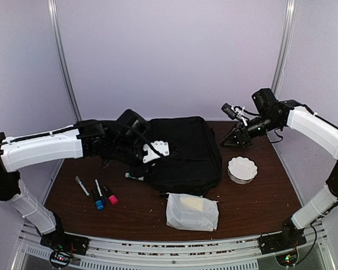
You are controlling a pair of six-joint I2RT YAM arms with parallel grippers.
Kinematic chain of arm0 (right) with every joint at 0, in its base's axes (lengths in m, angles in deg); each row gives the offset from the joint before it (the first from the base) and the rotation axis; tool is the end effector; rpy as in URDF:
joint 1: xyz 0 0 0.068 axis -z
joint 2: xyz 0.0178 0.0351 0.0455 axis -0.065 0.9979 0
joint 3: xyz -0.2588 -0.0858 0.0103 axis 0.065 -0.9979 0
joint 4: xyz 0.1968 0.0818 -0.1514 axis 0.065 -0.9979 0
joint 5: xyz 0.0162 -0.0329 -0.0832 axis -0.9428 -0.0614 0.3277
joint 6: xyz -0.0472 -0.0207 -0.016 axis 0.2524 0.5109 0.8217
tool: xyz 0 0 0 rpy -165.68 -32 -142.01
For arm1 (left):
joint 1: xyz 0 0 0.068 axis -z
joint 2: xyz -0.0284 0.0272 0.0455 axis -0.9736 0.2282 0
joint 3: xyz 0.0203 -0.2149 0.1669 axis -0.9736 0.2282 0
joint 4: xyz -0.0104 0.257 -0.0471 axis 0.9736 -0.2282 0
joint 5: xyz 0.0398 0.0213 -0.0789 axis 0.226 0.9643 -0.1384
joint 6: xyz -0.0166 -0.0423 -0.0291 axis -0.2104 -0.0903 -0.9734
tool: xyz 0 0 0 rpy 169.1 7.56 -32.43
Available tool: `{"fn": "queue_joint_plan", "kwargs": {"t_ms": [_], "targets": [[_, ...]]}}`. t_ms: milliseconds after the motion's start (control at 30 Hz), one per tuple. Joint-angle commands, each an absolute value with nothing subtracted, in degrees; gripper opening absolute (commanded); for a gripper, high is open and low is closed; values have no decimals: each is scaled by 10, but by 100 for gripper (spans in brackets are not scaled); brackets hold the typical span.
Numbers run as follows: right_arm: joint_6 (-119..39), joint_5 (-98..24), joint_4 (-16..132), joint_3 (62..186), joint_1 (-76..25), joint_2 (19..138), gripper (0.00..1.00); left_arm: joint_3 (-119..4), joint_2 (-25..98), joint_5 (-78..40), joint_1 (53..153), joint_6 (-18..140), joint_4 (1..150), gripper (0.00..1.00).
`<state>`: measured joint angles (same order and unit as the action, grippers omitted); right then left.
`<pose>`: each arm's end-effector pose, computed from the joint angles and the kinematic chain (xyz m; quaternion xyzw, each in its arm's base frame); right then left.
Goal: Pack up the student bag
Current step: Put down the files at the center of the board, then pick up the files from the center of the board.
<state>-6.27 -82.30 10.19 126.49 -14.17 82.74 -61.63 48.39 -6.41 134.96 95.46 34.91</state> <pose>0.2786 0.1198 0.3281 -0.4494 0.7393 0.4011 0.3009 0.1771 -0.2804 0.3045 0.6023 0.7198 -0.0701 0.3380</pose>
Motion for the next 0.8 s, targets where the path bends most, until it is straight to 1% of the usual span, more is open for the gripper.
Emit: {"fn": "queue_joint_plan", "kwargs": {"t_ms": [0, 33, 100, 167, 233, 333, 400, 467, 600, 700, 767], "targets": [[47, -764, -19, 1276, -201, 856, 57, -600, 476, -132, 1264, 809, 443, 55], [55, -746, -28, 1274, -219, 860, 56, -608, 486, -160, 1245, 778, 433, 54], [61, -714, -35, 1260, -255, 869, 54, -618, 503, -254, 1215, 742, 412, 51], [69, -695, -41, 1239, -285, 875, 53, -599, 503, -338, 1202, 724, 420, 51], [77, -688, -53, 1224, -304, 884, 53, -558, 492, -378, 1201, 691, 445, 51], [98, -682, -87, 1209, -309, 900, 52, -531, 488, -411, 1197, 654, 444, 51], [125, -673, -104, 1190, -310, 900, 53, -501, 476, -440, 1199, 658, 456, 55], [144, -649, -93, 1162, -310, 889, 53, -462, 454, -430, 1203, 675, 478, 58], [154, -593, -51, 1110, -315, 875, 55, -392, 426, -393, 1215, 726, 538, 57], [146, -555, -9, 1080, -328, 874, 56, -372, 440, -376, 1238, 759, 574, 57], [136, -535, 29, 1065, -337, 875, 56, -381, 461, -356, 1260, 778, 574, 57]]}}
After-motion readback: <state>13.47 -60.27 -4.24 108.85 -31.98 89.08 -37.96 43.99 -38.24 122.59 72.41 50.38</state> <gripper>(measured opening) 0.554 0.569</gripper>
